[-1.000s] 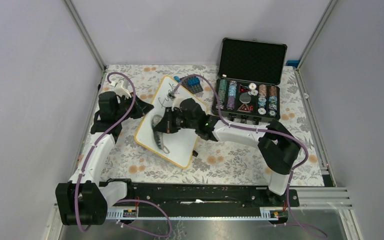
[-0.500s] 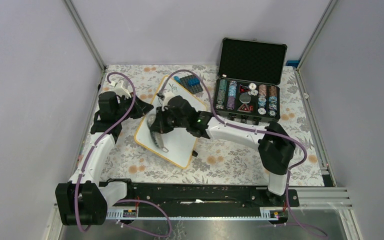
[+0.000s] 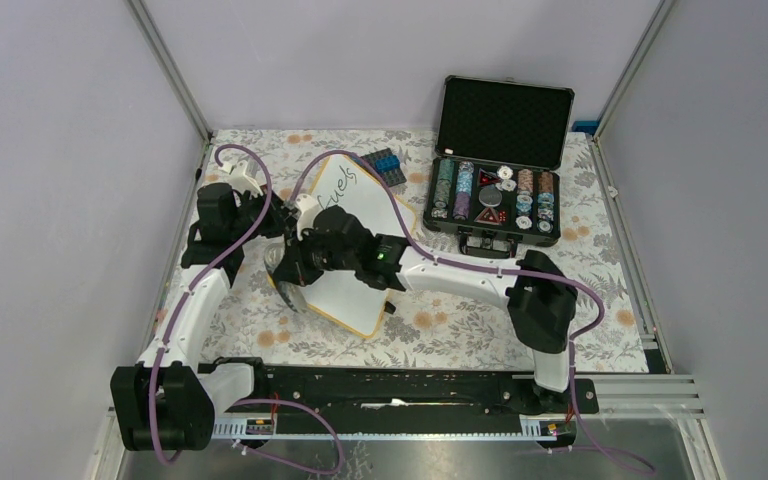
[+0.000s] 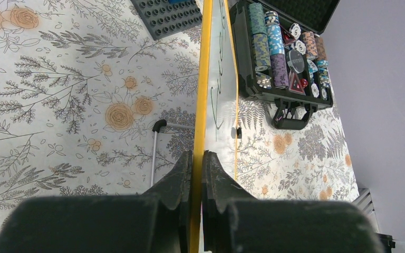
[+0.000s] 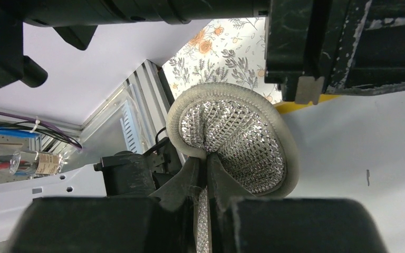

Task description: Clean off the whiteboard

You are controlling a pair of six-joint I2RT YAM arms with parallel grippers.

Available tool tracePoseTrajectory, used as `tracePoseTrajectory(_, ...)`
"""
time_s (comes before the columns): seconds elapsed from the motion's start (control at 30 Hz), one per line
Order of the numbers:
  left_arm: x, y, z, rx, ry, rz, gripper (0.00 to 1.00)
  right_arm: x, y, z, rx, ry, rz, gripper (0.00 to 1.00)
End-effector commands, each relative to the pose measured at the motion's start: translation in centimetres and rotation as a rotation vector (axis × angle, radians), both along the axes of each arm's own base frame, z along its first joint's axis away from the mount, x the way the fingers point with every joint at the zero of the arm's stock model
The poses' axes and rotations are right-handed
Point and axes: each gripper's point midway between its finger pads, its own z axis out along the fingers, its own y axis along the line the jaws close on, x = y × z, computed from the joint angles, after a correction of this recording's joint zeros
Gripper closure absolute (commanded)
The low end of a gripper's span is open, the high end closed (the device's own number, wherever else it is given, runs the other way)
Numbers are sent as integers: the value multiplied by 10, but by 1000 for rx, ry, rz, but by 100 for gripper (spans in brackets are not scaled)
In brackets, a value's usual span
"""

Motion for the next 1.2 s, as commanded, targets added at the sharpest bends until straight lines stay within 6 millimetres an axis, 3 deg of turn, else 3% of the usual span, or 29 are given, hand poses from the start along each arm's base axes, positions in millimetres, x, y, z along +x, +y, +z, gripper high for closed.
tracePoseTrajectory(0.0,-7,-17,19,-24,-64,-74,100,-33,-10,-53,-110,43,83,100)
tracePoseTrajectory(0.13,-7,-16,19,-21,-62,-71,100,-24,-37,-80,-181,45,24,100)
tracePoseTrajectory(0.37,-8,-17,19,-23,-59,-75,100,-2,-111,-129,-320,69,-123,100)
tracePoseTrajectory(0.47,-8,-17,18,-24,-57,-77,100,5,-133,-135,-346,65,-178,100)
tracePoseTrajectory(0.53,-7,-17,18,-25,-56,-77,100,9,-138,-133,-347,56,-193,100)
tracePoseTrajectory(0.6,-7,-18,17,-26,-53,-78,100,12,-132,-124,-332,46,-185,100)
tracePoseTrajectory(0.73,-7,-18,17,-26,-50,-78,100,17,-101,-95,-254,42,-131,100)
tracePoseTrajectory(0.9,-7,-18,16,-22,-51,-75,100,22,-55,-42,-123,14,-56,100)
tracePoseTrajectory(1.17,-8,-20,16,-24,-50,-83,100,-2,-1,13,-22,-76,85,100)
